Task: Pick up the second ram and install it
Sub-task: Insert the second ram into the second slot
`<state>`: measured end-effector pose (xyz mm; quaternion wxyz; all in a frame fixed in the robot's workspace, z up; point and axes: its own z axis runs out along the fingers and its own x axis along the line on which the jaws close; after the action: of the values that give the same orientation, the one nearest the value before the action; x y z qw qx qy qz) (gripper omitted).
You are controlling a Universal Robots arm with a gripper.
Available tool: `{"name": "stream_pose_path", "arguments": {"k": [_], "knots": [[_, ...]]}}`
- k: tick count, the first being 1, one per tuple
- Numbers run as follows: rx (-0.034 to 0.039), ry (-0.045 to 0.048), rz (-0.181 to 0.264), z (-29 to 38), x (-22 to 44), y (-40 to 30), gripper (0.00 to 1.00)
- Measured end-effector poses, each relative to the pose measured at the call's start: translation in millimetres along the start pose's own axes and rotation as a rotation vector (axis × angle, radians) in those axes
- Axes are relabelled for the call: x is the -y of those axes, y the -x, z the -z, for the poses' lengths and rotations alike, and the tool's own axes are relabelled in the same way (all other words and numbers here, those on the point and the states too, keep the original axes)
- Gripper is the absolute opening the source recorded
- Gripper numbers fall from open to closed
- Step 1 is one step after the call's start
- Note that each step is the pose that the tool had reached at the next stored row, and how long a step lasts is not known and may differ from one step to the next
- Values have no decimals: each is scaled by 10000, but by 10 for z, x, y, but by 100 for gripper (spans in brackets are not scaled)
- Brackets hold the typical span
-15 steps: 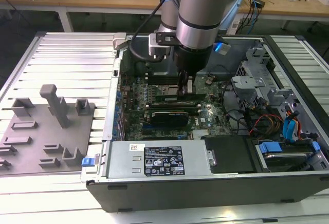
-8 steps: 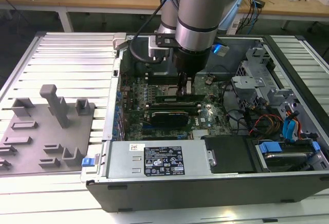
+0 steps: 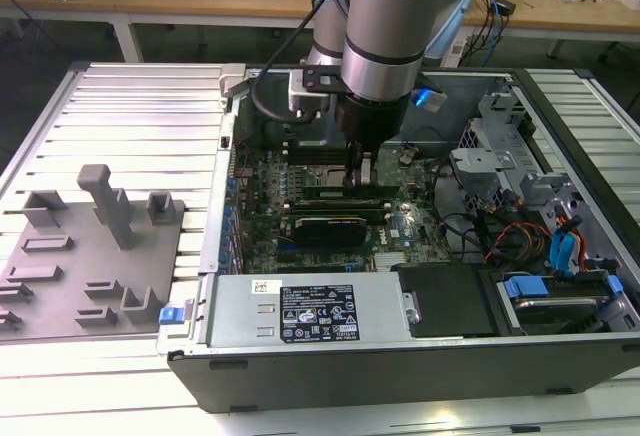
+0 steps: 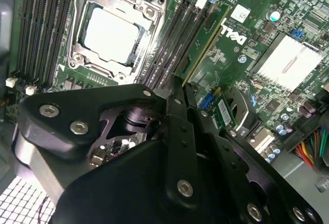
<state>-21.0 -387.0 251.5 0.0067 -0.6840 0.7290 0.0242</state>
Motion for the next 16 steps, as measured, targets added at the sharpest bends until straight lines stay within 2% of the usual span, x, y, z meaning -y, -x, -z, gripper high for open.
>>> {"name": "stream_pose_path", "arguments": {"k": [12, 16], "knots": [[0, 0, 0, -249, 7, -11, 14], [-2, 1, -1, -280, 7, -13, 14]]}}
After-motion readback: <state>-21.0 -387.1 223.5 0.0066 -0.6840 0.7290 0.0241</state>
